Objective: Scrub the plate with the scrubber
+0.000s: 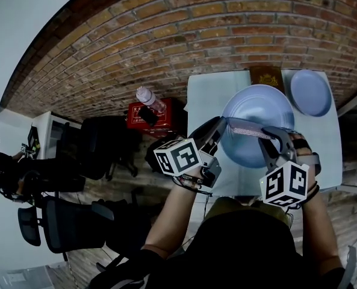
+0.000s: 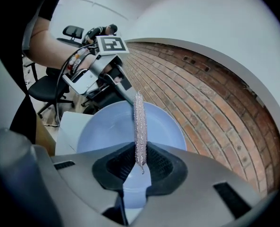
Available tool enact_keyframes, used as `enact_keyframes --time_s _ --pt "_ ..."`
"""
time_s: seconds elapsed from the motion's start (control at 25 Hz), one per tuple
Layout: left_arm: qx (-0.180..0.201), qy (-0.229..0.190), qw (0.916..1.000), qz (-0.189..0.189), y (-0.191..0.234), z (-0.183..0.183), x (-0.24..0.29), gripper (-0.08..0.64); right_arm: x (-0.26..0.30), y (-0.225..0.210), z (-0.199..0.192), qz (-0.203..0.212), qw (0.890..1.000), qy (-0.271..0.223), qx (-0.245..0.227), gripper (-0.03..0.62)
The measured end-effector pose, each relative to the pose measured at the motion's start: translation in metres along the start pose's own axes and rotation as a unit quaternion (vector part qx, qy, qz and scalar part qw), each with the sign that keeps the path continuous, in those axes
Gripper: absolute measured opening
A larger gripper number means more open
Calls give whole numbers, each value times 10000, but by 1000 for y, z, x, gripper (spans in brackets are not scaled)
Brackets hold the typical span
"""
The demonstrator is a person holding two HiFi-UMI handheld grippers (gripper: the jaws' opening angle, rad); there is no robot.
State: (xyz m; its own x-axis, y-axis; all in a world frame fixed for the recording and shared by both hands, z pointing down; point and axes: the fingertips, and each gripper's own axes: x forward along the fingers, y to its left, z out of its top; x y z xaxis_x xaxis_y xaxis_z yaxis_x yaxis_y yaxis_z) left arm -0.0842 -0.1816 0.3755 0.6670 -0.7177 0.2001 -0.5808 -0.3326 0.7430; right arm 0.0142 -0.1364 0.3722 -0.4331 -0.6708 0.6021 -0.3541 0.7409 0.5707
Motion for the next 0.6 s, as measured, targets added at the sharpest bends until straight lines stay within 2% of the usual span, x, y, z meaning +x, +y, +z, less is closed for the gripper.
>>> enact_keyframes --time_s 0.32,0.6 --pt "33 24 10000 -67 -8 3 -3 78 0 -52 -12 -534 9983 215 87 87" --pt "36 -95 9999 -18 -4 7 -9 78 -1 -76 -35 -818 9955 473 90 87"
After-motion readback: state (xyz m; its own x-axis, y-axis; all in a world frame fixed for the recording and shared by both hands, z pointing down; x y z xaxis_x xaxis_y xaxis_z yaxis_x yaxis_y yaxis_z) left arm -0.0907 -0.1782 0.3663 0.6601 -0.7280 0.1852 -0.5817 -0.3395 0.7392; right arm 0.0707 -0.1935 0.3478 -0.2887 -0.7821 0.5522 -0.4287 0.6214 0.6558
